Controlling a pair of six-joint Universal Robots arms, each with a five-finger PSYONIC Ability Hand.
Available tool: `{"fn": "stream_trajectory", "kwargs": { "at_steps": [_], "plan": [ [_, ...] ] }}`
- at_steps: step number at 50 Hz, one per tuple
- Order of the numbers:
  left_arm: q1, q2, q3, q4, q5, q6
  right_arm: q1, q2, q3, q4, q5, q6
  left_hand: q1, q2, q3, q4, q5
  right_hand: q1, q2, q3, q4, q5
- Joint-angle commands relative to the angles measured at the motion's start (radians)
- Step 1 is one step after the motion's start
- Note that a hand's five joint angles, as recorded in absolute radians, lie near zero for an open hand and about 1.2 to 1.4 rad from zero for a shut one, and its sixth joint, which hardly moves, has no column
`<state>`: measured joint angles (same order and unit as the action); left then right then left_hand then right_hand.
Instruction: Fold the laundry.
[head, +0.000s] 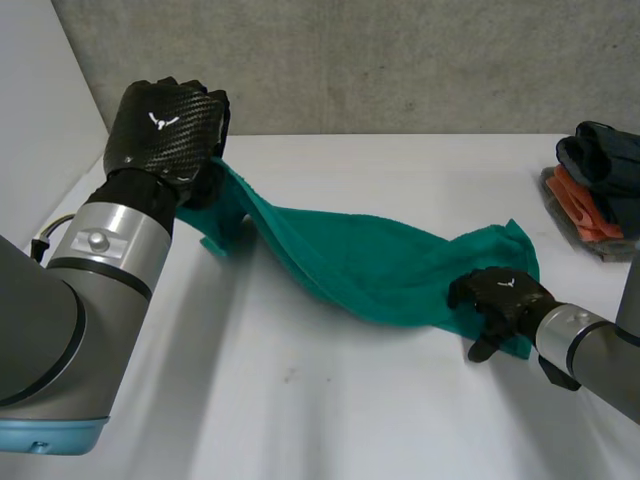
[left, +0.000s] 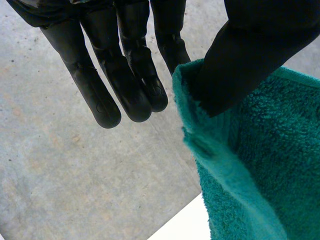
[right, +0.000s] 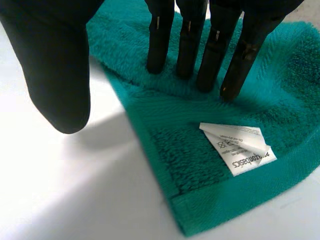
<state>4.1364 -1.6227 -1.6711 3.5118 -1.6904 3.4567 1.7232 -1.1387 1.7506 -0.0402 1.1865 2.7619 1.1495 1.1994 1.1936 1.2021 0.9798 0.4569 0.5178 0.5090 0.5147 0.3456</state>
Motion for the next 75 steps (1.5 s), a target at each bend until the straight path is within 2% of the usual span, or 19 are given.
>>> {"fn": "stream_trajectory", "kwargs": {
  "at_steps": [1,11,31,41,55,61,66,72,75],
  "plan": [
    [-0.001,0.032,0.024,-0.022,0.0,-0.014,0.002,0.04,-0.066,0.003,-0.001,0.004,0.247,0.197,0.203,0.194,0.242,-0.031,-0.092,-0.083,-0.089,-0.095],
    [0.001,0.061,0.03,-0.043,0.001,-0.053,0.028,0.112,-0.15,0.002,-0.001,0.012,0.247,0.197,0.203,0.194,0.242,0.007,-0.054,-0.045,-0.051,-0.057],
    [0.018,0.049,0.03,-0.043,0.003,-0.054,0.041,0.217,-0.247,0.002,0.03,-0.001,0.247,0.197,0.203,0.194,0.242,0.259,0.198,0.207,0.201,0.196],
    [0.016,0.049,0.03,-0.042,0.003,-0.054,0.041,0.238,-0.284,0.002,0.035,-0.002,0.247,0.197,0.203,0.194,0.242,0.5,0.439,0.448,0.442,0.436],
    [0.018,0.047,0.03,-0.042,0.003,-0.056,0.049,0.263,-0.333,0.002,0.036,0.001,0.247,0.197,0.203,0.194,0.242,0.512,0.451,0.46,0.454,0.448],
    [0.018,0.047,0.028,-0.042,0.003,-0.056,0.049,0.28,-0.355,0.002,0.054,-0.001,0.247,0.197,0.203,0.194,0.242,0.693,0.633,0.641,0.636,0.63],
    [0.018,0.046,0.027,-0.042,0.003,-0.056,0.049,0.277,-0.368,0.002,0.073,-0.002,0.247,0.197,0.203,0.194,0.242,0.939,0.878,0.887,0.881,0.876],
    [0.018,0.046,0.021,-0.047,0.001,-0.054,0.041,0.223,-0.37,0.013,0.079,-0.013,0.247,0.197,0.203,0.194,0.242,0.939,0.878,0.887,0.882,0.876],
    [0.022,0.05,0.011,-0.05,0.003,-0.048,0.036,0.125,-0.361,0.049,0.081,-0.05,0.247,0.197,0.203,0.194,0.242,0.939,0.878,0.887,0.882,0.876]
  ]
}}
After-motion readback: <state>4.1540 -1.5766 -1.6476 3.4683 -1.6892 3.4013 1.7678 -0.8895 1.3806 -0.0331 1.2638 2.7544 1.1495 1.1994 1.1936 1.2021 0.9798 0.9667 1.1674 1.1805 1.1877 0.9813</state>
